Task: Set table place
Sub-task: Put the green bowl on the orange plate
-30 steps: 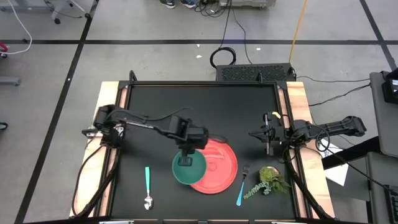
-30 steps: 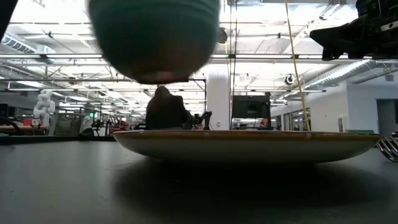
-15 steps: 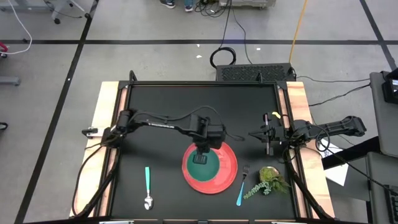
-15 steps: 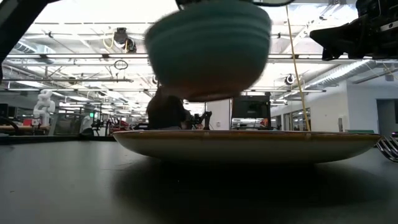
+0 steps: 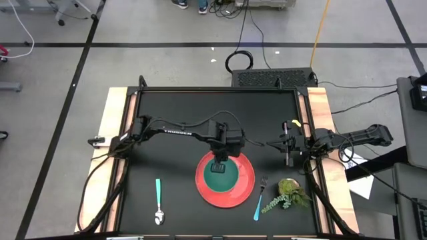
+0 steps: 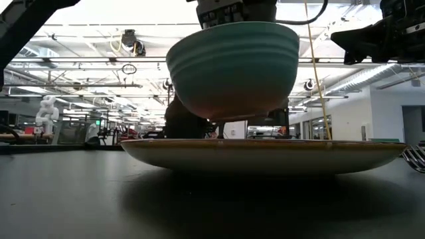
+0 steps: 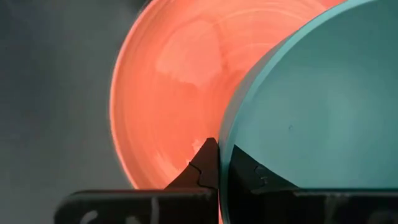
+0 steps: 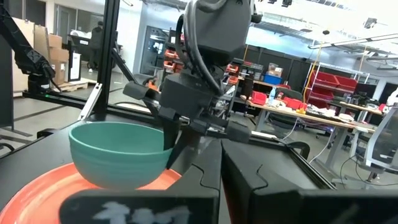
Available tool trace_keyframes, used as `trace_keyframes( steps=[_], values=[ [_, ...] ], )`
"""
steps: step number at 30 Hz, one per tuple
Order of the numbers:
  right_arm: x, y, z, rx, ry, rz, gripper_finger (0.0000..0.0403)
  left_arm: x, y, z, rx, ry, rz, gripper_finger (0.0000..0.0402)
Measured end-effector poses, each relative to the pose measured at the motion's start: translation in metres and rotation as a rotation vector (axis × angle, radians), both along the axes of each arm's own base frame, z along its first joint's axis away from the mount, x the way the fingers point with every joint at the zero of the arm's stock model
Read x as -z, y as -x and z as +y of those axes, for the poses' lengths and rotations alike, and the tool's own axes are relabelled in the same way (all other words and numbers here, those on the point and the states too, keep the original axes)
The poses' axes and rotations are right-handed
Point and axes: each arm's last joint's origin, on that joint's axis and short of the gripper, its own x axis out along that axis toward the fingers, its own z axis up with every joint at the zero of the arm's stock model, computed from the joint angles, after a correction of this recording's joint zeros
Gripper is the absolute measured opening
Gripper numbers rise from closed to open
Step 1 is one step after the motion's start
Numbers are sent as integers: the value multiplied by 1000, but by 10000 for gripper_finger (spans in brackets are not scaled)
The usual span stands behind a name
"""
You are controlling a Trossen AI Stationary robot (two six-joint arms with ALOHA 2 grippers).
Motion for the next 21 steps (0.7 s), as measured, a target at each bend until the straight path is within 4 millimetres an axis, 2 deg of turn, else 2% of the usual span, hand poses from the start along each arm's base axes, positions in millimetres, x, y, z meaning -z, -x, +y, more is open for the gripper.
trace_keyframes(
  steps=[21],
  values=[
    [0, 0, 0, 0, -1, 0, 0, 1, -4, -5, -57, 51, -19, 5]
  ],
)
